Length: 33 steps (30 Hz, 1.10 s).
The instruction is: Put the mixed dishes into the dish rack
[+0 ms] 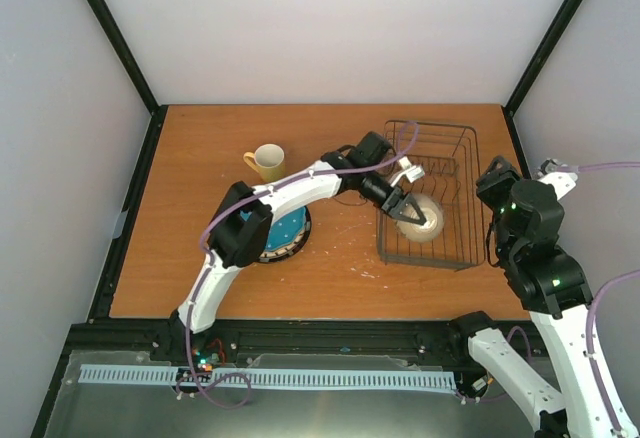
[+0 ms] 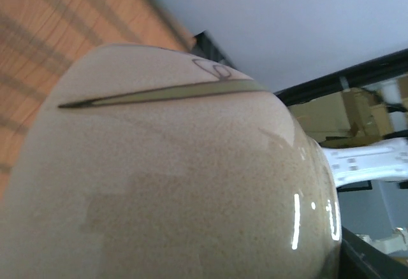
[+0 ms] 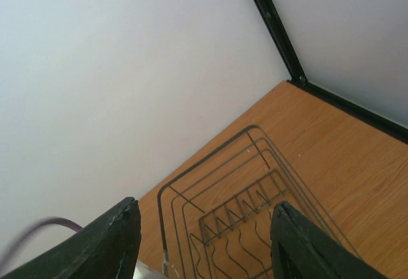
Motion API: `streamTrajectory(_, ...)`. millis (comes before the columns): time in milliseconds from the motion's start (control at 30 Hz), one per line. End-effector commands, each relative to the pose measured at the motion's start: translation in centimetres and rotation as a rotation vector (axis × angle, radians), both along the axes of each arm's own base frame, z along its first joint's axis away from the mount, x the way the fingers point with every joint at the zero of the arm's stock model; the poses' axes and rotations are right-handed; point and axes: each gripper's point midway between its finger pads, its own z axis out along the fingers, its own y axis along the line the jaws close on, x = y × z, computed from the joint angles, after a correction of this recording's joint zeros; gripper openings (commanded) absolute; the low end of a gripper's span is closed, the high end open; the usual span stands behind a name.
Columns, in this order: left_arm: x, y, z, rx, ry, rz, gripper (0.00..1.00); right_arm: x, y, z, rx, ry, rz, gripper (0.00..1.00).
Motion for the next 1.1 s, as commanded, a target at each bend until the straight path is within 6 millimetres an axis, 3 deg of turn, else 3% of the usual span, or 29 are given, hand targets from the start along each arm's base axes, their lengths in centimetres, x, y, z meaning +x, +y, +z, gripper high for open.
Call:
streamTrajectory(0,-0.2,0.1,-0.9,0.057,-0.073,-0.018,0.01,-1.0,-1.6,2.1,-0.024,-0.044,-0.073,0.56)
streamTrajectory(333,0.6,-0.7,-4.8,0.165,-0.149,0.010,0.01,-0.6,-1.1,1.9,-0.029,-0.038,-0.049,0.56)
streamTrajectory(867,-2.0,-1.6,-10.4,0.273,-0.106,-0.054,0.01,0.3,-0.3,2.3,-0.060,-0.030,-0.007,0.58)
streamTrajectory(967,-2.3,-1.6,-11.2,0.305,-0.122,-0.050,0.11,0.5,-0.2,2.6,-0.069,-0.031,0.000,0.59)
streamTrajectory(1033,-2.2,-1.6,-11.6,0.323,-0.139,-0.043,0.34,0.6,-0.1,2.7,-0.074,-0.030,0.009,0.59)
streamTrajectory(1067,-2.1,-1.6,-11.7,0.328,-0.146,-0.040,0.40,0.7,0.0,2.7,-0.078,-0.029,0.012,0.59)
